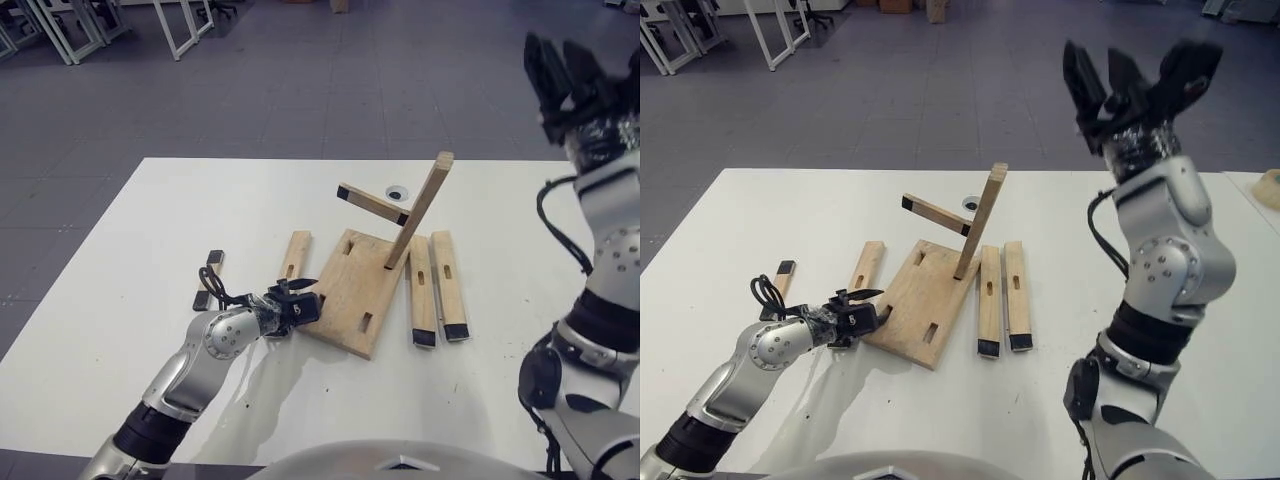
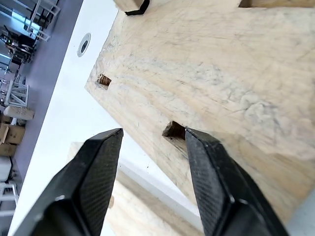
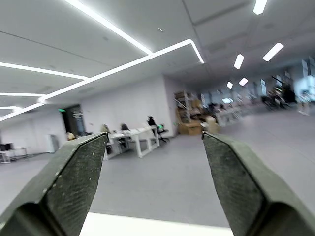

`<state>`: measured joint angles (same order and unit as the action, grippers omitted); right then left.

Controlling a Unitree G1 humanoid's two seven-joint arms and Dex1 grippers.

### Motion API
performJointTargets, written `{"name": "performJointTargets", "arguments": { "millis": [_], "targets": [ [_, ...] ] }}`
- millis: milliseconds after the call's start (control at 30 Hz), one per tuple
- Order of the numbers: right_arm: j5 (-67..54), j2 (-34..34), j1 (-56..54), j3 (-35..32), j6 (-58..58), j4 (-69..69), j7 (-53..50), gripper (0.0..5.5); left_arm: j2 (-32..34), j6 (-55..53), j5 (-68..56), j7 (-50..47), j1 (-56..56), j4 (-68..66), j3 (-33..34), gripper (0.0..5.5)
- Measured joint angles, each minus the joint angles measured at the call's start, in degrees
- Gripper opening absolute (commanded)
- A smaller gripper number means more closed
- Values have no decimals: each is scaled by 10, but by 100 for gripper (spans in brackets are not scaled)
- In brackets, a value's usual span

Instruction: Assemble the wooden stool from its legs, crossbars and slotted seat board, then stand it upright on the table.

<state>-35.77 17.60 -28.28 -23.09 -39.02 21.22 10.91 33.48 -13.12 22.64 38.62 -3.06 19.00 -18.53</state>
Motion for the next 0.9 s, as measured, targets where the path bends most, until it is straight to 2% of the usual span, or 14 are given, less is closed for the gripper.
{"name": "performJointTargets", "arguments": {
  "millis": [167,367,500,900],
  "targets": [
    [84,-20,223,113,22,35,1,352,-57,-143,4,-40,-27,54,10,234],
    [165,-9,395,239,43,43,25,352,-121,-290,12,-92,-56,117,14,234],
    [203,-1,436,265,50,50,22,352,-127,-336,10,-100,-62,145,9,234],
    [282,14,457,263,89,30,8,352,-144,-448,-47,-98,-27,186,-14,234]
  ]
}}
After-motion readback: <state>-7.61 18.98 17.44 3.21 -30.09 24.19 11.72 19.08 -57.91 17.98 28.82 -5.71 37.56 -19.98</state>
